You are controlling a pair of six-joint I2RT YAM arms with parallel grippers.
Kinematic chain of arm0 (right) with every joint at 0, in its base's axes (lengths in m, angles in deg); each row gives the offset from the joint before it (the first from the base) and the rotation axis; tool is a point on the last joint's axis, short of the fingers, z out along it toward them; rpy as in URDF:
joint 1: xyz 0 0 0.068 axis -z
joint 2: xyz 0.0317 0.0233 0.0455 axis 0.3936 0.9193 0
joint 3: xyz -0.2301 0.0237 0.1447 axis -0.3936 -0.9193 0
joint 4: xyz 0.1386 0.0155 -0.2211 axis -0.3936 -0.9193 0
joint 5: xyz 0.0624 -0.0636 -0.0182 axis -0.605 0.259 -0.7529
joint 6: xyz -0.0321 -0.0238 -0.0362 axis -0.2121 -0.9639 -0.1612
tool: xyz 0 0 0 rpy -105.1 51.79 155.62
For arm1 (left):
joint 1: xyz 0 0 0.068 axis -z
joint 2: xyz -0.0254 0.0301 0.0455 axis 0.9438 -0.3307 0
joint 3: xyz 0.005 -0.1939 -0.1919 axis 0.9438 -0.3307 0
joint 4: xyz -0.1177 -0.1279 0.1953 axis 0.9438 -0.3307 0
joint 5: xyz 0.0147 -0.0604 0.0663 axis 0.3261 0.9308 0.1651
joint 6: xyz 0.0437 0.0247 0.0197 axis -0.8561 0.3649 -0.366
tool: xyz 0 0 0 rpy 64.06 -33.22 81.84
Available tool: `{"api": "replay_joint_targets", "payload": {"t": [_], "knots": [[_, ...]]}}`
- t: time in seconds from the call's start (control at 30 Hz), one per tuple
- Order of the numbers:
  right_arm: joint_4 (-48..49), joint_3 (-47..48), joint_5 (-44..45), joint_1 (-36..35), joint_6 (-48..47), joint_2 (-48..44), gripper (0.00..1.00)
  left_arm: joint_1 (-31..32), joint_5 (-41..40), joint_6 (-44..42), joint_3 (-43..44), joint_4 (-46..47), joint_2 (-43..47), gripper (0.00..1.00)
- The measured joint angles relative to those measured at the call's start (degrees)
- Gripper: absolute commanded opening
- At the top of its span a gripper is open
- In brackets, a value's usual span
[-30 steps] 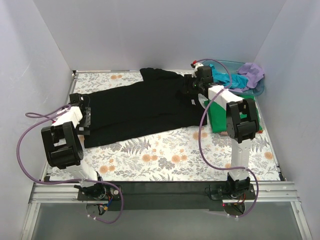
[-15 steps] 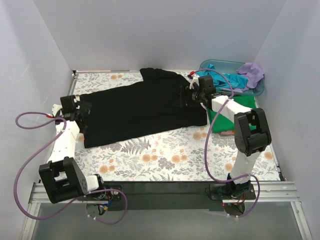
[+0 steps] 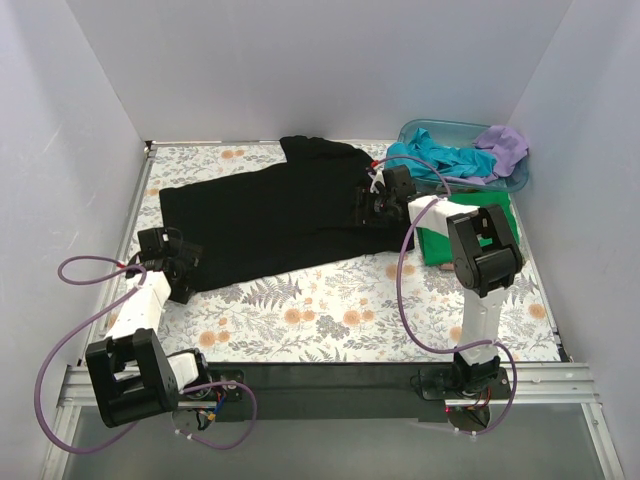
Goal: Fold and stack the t-shirts
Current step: Fold the tshirt
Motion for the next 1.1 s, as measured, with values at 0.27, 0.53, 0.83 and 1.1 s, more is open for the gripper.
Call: {"api": "replay_joint_targets", "payload": {"t": [0.27,0.53,0.83,1.1], "knots": [[0.8,3.2,-0.1,0.0,2.1,4.0,0.22,0.0,0.0,-0.5,-0.2,1.7,-1.9,0.98],[2.5,7.0,0.0,-0.2,3.6,5.8,0.01,0.0,0.0,-0.6,-1.1,2.3,-1.9,0.98],[4.0,18.0,-1.9,-0.9,4.5,11.5,0.07,0.0,0.0,-1.1,-1.2,3.0,-1.9,0.98],[5.3,28.0,-2.7,-2.1,6.4,17.8,0.98,0.0,0.4,-1.5,-1.3,3.2,-2.0,0.98]]}}
